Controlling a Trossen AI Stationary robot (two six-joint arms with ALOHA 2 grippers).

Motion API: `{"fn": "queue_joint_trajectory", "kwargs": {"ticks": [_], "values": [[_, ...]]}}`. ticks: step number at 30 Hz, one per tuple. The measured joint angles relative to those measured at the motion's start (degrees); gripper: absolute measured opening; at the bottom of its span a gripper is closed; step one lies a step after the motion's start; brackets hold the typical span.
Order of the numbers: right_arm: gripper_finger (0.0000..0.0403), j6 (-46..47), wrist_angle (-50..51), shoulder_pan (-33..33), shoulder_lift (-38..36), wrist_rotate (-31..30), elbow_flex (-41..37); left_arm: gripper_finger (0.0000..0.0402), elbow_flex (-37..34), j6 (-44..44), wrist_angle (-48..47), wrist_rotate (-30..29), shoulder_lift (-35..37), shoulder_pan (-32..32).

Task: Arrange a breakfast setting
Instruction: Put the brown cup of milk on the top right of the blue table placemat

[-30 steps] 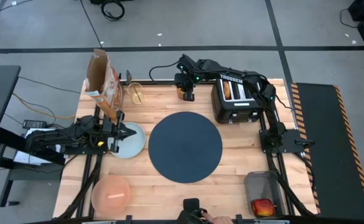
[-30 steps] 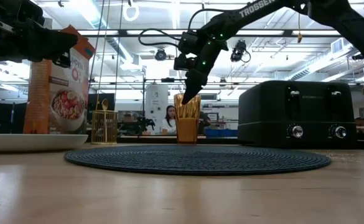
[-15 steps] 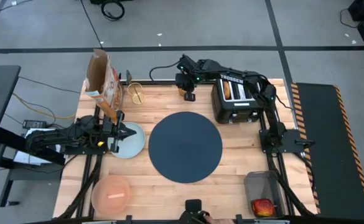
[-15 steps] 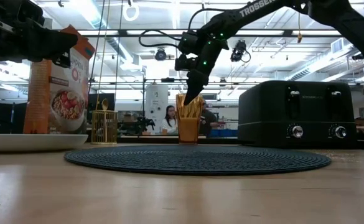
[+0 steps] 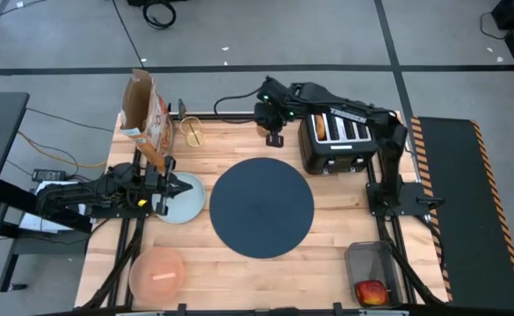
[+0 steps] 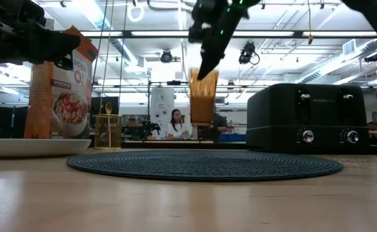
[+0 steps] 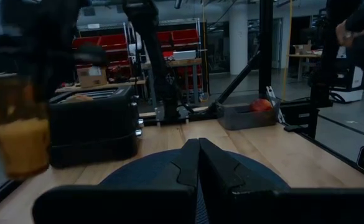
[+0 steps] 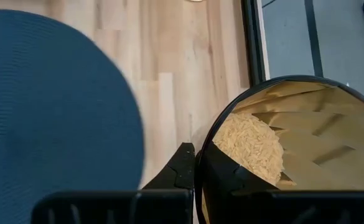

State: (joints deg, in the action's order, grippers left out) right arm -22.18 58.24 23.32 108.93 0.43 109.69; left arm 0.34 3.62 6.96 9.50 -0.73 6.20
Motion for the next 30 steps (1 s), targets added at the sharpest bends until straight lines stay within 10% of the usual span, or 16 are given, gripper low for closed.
{"fn": "queue_joint_trajectory", "kwargs": {"ticks": [19, 30], "values": [[0.0016, 25.89, 15.21, -20.47, -10.8, -4.02, -0.56, 0.0018, 0.01, -0.01, 0.01, 0.0, 0.0, 0.0], [0.0016, 32.9, 2.8, -26.72, -15.82, -4.01, -19.21, 0.0018, 0.02, 0.0, 0.01, 0.02, -0.01, 0.02]]}}
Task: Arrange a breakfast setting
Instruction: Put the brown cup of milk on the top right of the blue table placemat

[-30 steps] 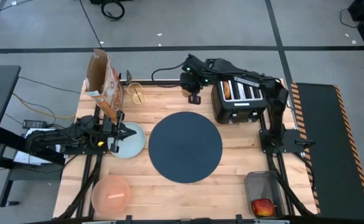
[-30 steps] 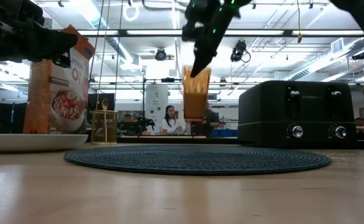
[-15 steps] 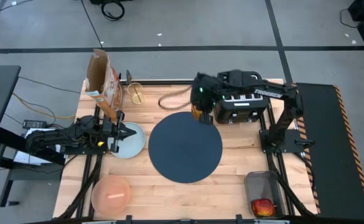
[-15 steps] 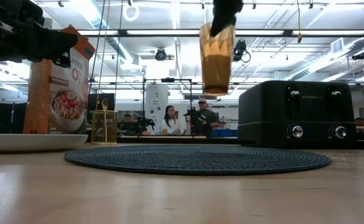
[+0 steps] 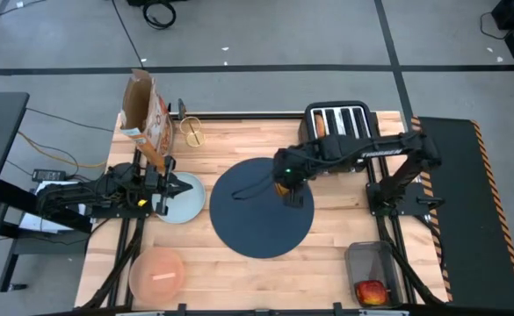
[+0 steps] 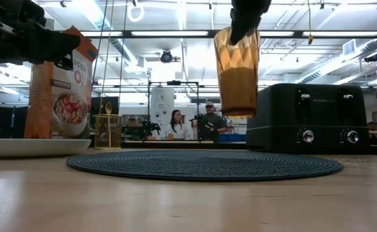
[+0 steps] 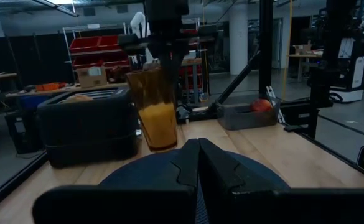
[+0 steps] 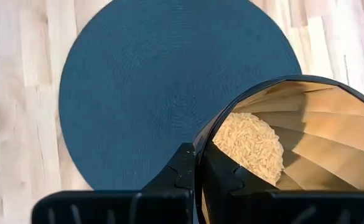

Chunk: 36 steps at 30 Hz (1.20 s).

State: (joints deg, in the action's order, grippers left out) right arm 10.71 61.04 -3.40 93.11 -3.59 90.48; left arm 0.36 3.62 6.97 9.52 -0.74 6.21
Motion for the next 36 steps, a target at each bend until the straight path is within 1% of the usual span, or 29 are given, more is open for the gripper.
{"fn": "queue_joint_trajectory", "kwargs": {"ticks": [3, 7, 11, 15, 23, 31, 36], "values": [[0.0016, 1.32, -2.34, -0.49, -2.49, -2.2, -4.4, 0.0018, -0.02, -0.02, -0.01, -0.02, 0.01, 0.0], [0.0016, 1.82, -3.08, -0.59, -4.95, -4.4, -7.72, 0.0018, -0.01, 0.0, -0.01, -0.01, 0.01, -0.02], [0.0016, 1.25, -5.78, 0.47, -5.21, -4.23, -9.6, 0.0018, -0.01, 0.0, 0.01, 0.0, 0.01, 0.0], [0.0016, -0.32, -6.49, 2.03, -4.09, -2.55, -10.23, 0.0018, 0.0, 0.0, -0.01, -0.02, 0.01, -0.02], [0.0016, -1.85, -8.3, 2.73, -3.39, -2.31, -10.23, 0.0018, -0.02, 0.0, 0.12, -0.02, 0.01, -0.02], [0.0017, -1.78, -8.37, 2.8, -3.42, -2.36, -10.23, 0.0018, -0.02, 0.0, 0.02, -0.02, -0.01, 0.0], [0.0016, 0.72, -7.49, 2.8, -3.71, -4.2, -10.23, 0.0018, -0.01, -0.01, 0.01, -0.02, 0.0, -0.02]]}}
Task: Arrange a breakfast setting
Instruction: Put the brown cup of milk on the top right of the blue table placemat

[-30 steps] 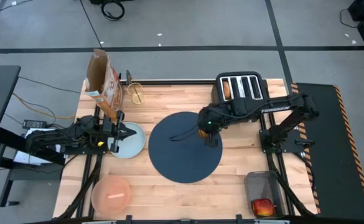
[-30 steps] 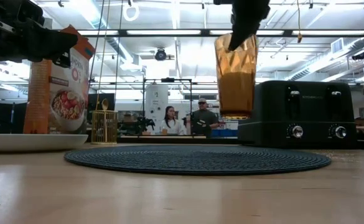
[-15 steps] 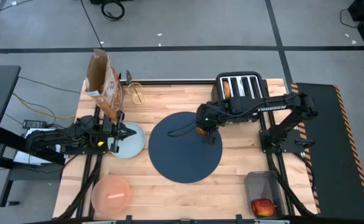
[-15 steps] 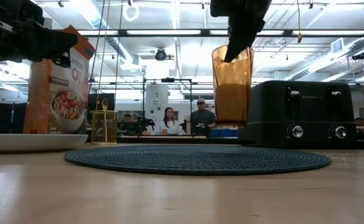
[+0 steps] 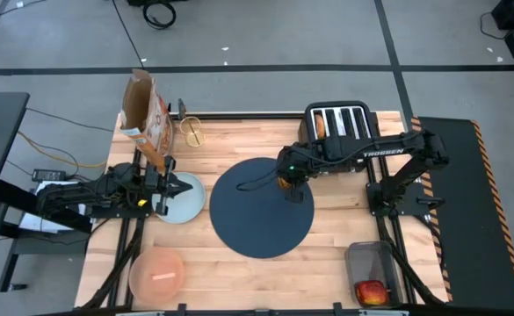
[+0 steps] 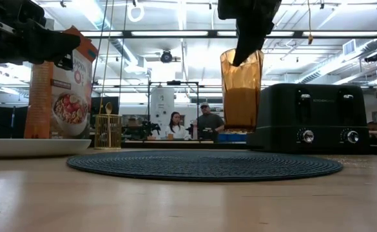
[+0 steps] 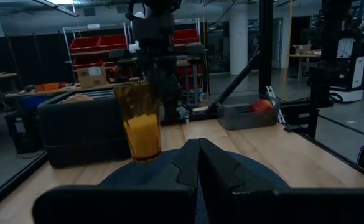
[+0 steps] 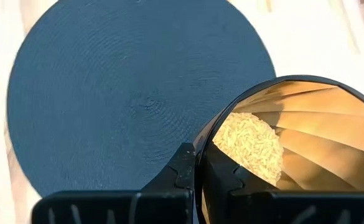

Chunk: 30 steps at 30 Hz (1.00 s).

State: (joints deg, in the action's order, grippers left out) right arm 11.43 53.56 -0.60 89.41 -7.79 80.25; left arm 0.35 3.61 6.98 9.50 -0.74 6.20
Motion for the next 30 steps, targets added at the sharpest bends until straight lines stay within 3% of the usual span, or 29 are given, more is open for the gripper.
{"fn": "queue_joint_trajectory", "kwargs": {"ticks": [21, 30], "values": [[0.0016, 0.58, -1.11, 0.66, -0.87, 0.26, -0.02, 0.0018, -0.01, 0.01, 0.0, 0.0, 0.01, 0.0], [0.0016, 0.21, -4.86, 3.71, -0.81, 0.95, -5.0, 0.0018, -0.01, 0.01, 0.0, 0.01, 0.01, 0.0]]}}
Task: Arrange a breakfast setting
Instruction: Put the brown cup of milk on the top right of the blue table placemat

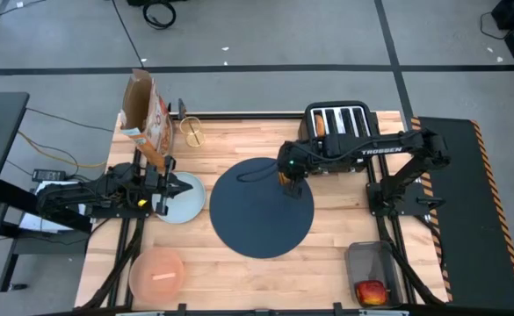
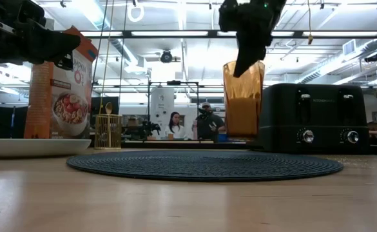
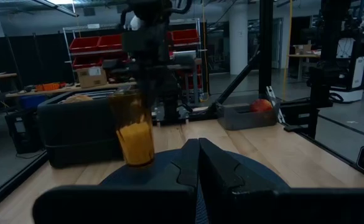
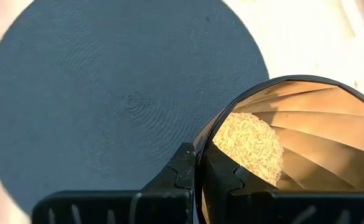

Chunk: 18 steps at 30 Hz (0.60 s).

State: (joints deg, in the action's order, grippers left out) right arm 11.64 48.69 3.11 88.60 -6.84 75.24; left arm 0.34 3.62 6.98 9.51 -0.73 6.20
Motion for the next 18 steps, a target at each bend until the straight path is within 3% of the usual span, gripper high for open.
{"fn": "queue_joint_trajectory", "kwargs": {"ticks": [10, 18], "values": [[0.0016, -5.39, -2.86, 4.68, 0.33, 3.36, -0.42, 0.0018, 0.0, 0.0, 0.01, -0.01, -0.02, 0.0], [0.0016, -10.62, -3.31, 5.83, 0.33, 2.17, -0.39, 0.0018, 0.0, 0.0, 0.01, -0.01, -0.02, 0.02]]}}
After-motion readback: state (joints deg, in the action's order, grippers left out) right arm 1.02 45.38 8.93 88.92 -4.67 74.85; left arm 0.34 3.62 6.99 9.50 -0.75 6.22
